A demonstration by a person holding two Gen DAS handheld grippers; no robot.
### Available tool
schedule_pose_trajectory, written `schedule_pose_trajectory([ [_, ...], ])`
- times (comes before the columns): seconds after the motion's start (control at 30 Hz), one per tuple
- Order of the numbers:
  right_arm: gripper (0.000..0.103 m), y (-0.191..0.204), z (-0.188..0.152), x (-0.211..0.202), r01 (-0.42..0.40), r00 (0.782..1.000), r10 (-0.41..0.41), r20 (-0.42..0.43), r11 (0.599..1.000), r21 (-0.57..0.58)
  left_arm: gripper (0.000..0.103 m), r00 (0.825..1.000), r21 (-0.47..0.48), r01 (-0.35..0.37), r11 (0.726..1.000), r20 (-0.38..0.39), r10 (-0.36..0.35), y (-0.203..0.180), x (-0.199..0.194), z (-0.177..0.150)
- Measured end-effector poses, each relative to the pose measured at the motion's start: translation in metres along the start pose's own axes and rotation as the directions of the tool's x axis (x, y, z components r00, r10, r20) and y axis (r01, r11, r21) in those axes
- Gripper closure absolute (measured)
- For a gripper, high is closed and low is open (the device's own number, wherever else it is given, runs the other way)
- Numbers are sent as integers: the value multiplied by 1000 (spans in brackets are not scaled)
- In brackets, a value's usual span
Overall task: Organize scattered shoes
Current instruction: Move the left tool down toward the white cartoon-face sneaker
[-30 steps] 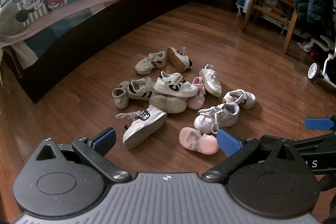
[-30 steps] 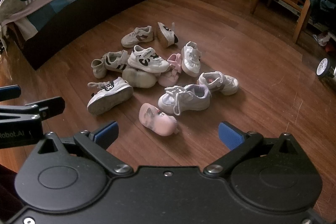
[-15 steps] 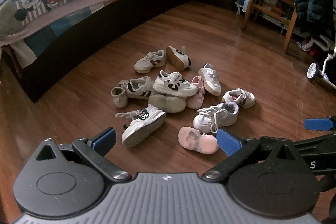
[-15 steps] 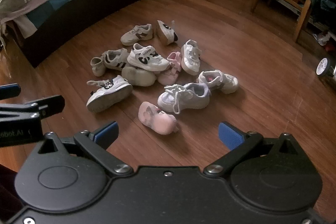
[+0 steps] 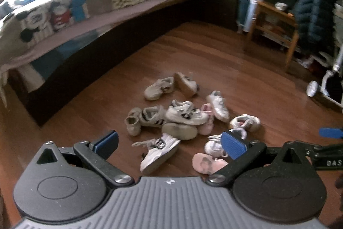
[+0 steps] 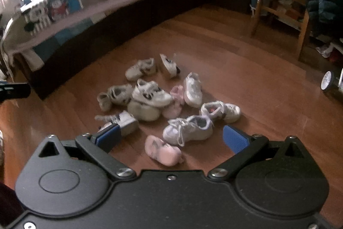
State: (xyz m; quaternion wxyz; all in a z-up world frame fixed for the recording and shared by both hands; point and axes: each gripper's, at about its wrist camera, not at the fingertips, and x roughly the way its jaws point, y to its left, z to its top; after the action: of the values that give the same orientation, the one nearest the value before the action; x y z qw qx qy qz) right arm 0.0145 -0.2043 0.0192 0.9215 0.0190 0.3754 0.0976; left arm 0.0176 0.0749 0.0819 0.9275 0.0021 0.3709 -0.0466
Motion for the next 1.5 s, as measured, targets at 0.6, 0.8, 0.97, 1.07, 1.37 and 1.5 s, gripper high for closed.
schedule_pose_trajectory([
  [0.6,0,-13,23,80,-72,982,55,-179,993,-91,0,990,276,103,956,-125,-71,67,55,65],
  [0.8,0,-31,0,139,-85,969,78,-235,996,-20,0,978,229,151,962,-175,-112,84,143,32],
  [0.97,0,-30,-21,177,-116,951,121,-283,993,35,17,961,155,201,967,-223,-164,98,198,7],
  [1.07,0,-25,-28,196,-122,944,121,-306,992,15,17,944,111,221,969,-273,-184,108,242,-15],
  [1.37,0,-28,-46,238,-133,932,130,-337,991,14,29,901,-35,257,966,-351,-253,115,334,-77],
  [1.5,0,-29,-55,252,-131,926,136,-352,991,38,29,905,-81,262,962,-327,-274,116,344,-94],
])
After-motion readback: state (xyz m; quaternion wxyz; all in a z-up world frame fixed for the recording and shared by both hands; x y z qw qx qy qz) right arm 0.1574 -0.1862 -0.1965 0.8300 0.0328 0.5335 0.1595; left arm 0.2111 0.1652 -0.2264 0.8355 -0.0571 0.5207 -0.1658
